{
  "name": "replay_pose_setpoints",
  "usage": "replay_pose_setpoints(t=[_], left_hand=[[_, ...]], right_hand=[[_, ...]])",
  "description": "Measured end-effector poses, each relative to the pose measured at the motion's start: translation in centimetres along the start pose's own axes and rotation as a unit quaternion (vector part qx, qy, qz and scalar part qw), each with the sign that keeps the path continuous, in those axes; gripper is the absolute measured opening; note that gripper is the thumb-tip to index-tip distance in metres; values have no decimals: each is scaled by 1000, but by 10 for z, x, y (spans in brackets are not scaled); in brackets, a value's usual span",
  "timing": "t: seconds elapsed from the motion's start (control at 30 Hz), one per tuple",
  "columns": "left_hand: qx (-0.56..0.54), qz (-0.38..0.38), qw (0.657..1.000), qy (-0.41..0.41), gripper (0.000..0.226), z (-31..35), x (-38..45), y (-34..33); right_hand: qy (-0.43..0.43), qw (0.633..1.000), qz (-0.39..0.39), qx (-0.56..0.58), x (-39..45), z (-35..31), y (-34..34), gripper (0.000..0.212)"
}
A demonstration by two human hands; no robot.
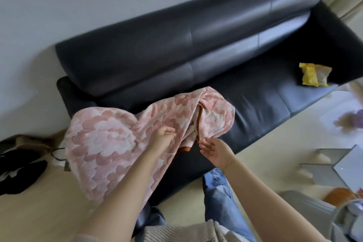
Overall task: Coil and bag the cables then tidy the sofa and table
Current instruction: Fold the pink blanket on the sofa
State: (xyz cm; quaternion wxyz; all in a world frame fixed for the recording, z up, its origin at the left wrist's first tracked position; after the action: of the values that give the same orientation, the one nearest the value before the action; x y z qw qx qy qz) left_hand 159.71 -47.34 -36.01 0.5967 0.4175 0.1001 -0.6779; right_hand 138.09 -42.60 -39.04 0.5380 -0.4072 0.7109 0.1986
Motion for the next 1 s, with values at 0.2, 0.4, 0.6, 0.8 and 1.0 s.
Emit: replay_pose_setpoints(t=[0.2, 0.4, 0.6, 0.8, 1.0], left_hand=[[43, 10, 999, 8, 18, 75, 90, -79], [110, 60, 992, -28, 30, 123, 181, -140], [356, 153, 918, -82, 45, 127, 289, -153], [422, 137, 894, -68, 25, 110, 332, -158], [372, 132, 908, -140, 40, 121, 244, -145]], right_hand=[[-44, 999, 13, -1, 82, -92, 35, 20], [-107, 994, 32, 15, 193, -142, 41, 26], [-99, 995, 30, 2, 295, -141, 50, 10], [-95, 989, -48, 103, 335, -139, 23, 48], [-96, 992, -57, 63, 310, -165, -19, 49]])
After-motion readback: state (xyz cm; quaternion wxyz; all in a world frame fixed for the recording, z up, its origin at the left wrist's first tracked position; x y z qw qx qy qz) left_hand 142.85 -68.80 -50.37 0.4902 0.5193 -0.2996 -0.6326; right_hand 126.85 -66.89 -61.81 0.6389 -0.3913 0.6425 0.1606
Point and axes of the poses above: each hand's wrist, its own x-axis towards the middle knuckle, its own y-axis out of the back of the hand, z = x × y, the point moved 10 cm from there along x, towards the middle knuckle, and after that the axes turned 10 degrees about x, right-handed, at the moved point
